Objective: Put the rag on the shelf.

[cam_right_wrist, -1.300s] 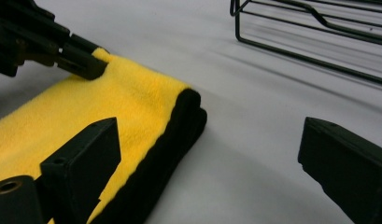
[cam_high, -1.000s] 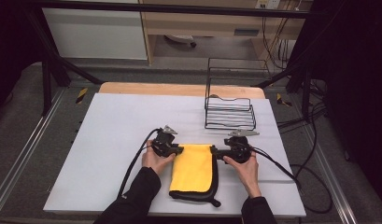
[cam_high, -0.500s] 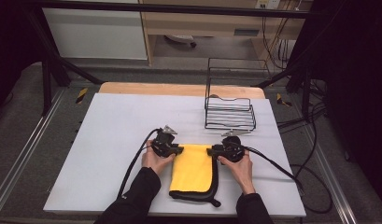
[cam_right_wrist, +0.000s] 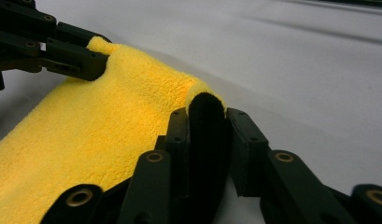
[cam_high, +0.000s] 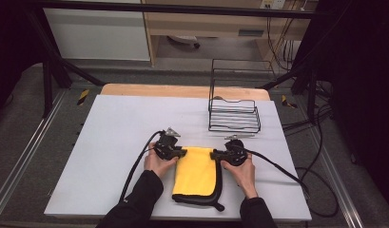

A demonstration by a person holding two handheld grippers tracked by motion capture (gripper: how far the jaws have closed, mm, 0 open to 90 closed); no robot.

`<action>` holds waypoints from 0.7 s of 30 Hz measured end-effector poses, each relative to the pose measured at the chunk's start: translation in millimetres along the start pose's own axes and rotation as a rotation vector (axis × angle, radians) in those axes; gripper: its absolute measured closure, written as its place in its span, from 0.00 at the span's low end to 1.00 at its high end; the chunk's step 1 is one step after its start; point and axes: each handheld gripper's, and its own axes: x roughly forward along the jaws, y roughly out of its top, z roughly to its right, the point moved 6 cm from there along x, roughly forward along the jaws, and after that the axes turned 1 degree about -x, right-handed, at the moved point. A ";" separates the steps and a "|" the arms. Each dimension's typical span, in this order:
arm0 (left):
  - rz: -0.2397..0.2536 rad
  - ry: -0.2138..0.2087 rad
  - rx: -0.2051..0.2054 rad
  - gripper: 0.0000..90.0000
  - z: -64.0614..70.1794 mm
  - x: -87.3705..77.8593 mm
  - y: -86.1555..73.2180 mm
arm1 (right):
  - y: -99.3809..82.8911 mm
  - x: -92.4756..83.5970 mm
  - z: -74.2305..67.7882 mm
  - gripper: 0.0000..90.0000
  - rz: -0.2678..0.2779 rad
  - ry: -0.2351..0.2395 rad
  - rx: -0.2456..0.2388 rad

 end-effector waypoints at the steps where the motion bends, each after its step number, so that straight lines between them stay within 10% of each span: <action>1: 0.001 0.000 0.000 0.82 0.1 0.0 0.0 | 0.1 0.0 0.0 0.82 -0.001 0.002 0.002; 21: 0.053 -0.048 -0.037 0.89 0.7 -18.5 5.6 | 7.3 -15.1 -3.6 0.85 0.041 0.037 -0.012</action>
